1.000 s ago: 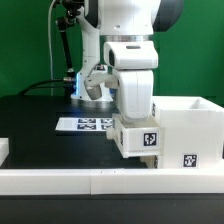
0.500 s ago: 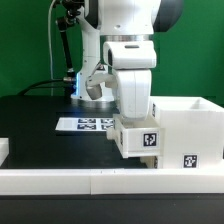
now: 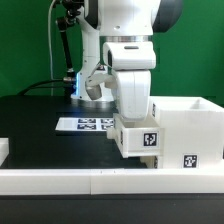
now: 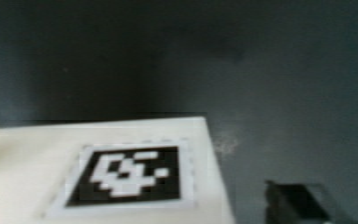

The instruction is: Assemble drawer

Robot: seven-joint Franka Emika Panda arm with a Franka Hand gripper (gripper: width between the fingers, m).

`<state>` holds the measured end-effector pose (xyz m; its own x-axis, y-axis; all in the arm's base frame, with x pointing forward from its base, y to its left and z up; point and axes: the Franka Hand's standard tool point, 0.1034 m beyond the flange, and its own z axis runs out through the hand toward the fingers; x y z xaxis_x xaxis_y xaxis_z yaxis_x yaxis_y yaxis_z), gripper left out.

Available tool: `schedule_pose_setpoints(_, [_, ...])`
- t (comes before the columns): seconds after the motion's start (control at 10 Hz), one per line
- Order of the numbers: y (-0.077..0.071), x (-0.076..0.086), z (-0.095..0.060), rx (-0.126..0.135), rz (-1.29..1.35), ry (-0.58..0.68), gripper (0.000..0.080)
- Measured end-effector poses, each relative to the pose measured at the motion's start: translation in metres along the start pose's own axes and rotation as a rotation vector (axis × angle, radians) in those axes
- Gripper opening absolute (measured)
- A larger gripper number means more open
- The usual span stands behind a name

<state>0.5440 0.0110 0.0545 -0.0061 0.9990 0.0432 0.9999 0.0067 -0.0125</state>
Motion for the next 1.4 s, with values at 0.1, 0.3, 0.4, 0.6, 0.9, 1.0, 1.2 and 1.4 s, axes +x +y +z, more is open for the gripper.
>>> schedule_pose_setpoints(0.1, [0.001,0.001,-0.003,-0.002,-0.001,-0.001,0.0489])
schedule_pose_setpoints(0.3, [0.003,0.001,-0.010,-0.002,-0.003,-0.006,0.0597])
schedule_pose_setpoints(0.4, [0.005,0.000,-0.017,0.004,-0.002,-0.012,0.0639])
schedule_pose_setpoints(0.6, [0.013,-0.006,-0.030,0.013,-0.001,-0.022,0.0646])
schedule_pose_setpoints(0.9, [0.030,-0.028,-0.048,0.010,-0.023,-0.033,0.0649])
schedule_pose_setpoints(1.0, [0.035,-0.038,-0.050,0.012,-0.047,-0.032,0.0649])
schedule_pose_setpoints(1.2, [0.047,-0.047,-0.040,0.015,-0.061,-0.022,0.0649])
schedule_pose_setpoints(1.4, [0.047,-0.050,-0.039,0.016,-0.060,-0.013,0.0649])
